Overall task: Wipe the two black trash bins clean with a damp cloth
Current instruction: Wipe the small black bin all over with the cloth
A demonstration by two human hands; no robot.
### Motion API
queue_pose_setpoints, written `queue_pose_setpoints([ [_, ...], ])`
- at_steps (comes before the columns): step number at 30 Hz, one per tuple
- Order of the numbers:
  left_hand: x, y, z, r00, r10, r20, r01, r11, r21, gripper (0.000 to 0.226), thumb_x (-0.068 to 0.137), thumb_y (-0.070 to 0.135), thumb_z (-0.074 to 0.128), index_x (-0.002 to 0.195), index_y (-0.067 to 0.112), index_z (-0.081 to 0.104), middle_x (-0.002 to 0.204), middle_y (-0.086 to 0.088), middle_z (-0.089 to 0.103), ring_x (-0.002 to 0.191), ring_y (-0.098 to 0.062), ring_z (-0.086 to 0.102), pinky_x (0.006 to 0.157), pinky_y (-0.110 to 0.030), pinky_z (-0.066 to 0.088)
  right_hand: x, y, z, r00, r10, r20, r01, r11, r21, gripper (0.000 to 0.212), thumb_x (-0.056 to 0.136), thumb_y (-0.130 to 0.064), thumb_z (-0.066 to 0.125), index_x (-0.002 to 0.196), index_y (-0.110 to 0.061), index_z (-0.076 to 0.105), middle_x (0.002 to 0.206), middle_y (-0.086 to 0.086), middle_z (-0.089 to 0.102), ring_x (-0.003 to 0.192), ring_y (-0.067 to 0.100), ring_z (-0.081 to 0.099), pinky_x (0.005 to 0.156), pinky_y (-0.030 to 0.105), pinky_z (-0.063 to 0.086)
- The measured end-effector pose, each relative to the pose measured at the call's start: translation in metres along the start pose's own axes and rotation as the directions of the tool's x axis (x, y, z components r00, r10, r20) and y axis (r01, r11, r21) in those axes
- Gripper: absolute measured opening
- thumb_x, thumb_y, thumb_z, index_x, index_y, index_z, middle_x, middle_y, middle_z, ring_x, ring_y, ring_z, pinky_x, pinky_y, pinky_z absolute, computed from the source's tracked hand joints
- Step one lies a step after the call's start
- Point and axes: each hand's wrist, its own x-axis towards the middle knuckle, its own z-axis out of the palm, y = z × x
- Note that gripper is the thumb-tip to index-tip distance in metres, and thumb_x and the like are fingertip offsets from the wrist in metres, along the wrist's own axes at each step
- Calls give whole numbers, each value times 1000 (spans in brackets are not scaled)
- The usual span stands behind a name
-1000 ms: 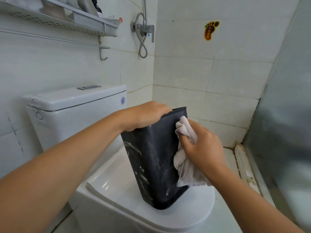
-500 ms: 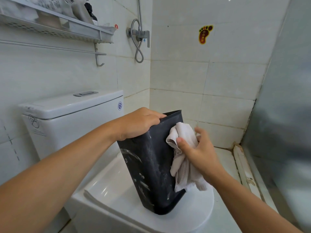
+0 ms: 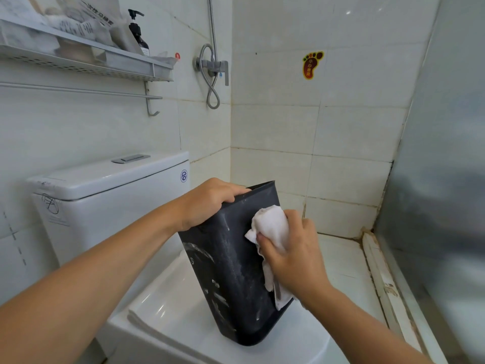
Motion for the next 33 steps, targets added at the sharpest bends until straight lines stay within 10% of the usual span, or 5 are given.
queue_pose_setpoints([
  [6,1,-14,-2,972,42,-231,2,982,187,47,85,27,39,106,28,81,104,5,80,101,-13,71,89,-35,52,7,-5,-16,997,-34,-68,32,999,-25,32,98,-46,60,106,-34,31,91,-11,55,74,15,58,63,39,49],
  [13,-7,-2,0,996,73,-51,-63,982,178,55,106,1,41,106,48,72,109,41,70,114,15,61,94,-3,42,23,-13,-12,967,-87,-239,43,982,-186,37,98,-45,59,111,-17,40,94,3,53,75,28,53,59,40,45],
  [20,-9,-3,1,988,114,-105,-103,989,107,58,104,-3,36,109,39,76,109,33,75,108,11,66,85,-3,44,9,-13,-5,960,-280,0,266,913,-308,60,99,-56,44,152,-28,34,104,0,46,81,19,47,65,32,48],
  [25,-6,-4,4,988,107,-107,-90,984,155,52,106,1,37,116,33,77,110,30,75,110,12,65,92,-6,47,1,-14,-3,986,-164,27,166,969,-183,63,102,-59,35,159,-47,12,114,-4,39,92,17,51,76,28,51],
  [33,-2,-4,10,986,135,-96,-112,970,216,56,105,1,37,101,43,74,104,32,74,105,11,65,86,-2,43,23,-8,-21,990,-47,-136,16,976,-217,54,103,-40,50,154,-42,32,103,-1,54,80,20,54,66,32,44],
])
